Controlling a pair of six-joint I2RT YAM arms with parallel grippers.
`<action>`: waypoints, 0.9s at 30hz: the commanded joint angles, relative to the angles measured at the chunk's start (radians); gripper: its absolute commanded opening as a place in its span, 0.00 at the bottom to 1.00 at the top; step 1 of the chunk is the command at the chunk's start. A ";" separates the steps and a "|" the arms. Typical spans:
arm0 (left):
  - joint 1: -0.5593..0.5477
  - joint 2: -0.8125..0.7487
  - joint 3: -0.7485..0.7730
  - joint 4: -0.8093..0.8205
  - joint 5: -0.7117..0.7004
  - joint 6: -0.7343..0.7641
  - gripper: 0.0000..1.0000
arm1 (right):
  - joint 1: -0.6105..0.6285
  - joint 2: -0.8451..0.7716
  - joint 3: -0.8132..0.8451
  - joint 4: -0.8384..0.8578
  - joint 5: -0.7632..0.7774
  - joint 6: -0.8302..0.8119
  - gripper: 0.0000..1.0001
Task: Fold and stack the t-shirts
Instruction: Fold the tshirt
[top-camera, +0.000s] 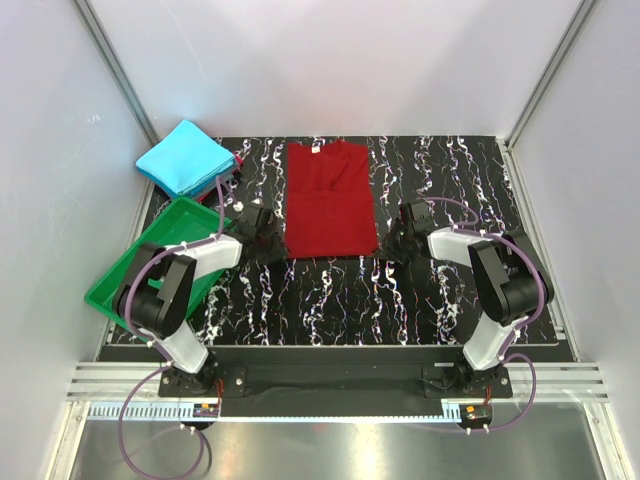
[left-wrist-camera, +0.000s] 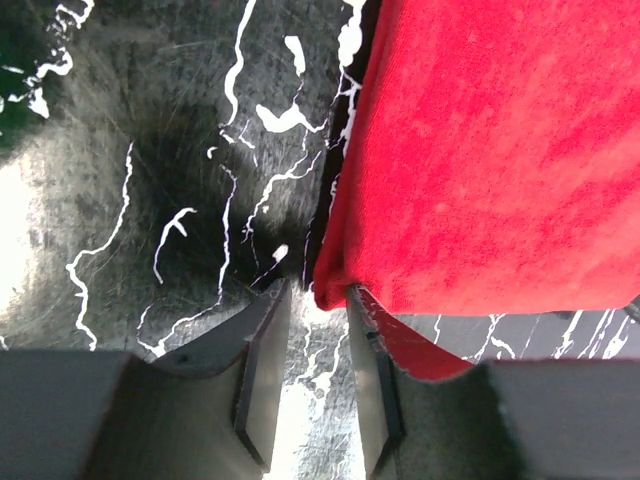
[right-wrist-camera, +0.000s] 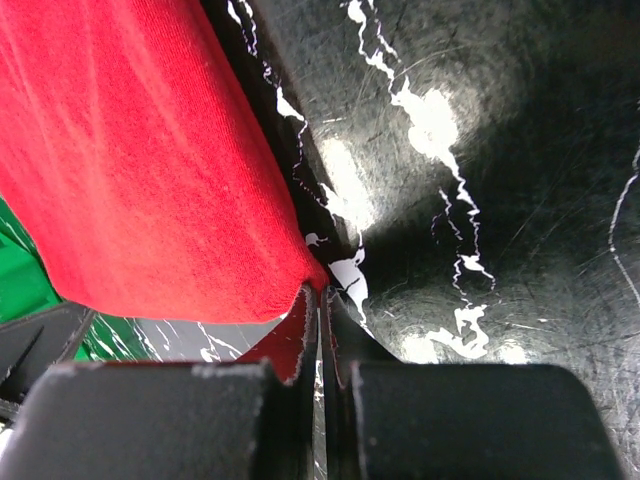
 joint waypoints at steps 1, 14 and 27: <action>0.003 0.019 0.031 0.044 -0.008 -0.009 0.32 | 0.016 -0.039 -0.023 0.015 0.027 -0.008 0.00; -0.014 -0.052 0.015 0.004 0.040 0.051 0.00 | 0.016 -0.123 -0.064 -0.032 0.034 -0.034 0.00; -0.121 -0.222 -0.082 -0.068 0.058 0.066 0.00 | 0.028 -0.349 -0.222 -0.140 0.060 -0.071 0.00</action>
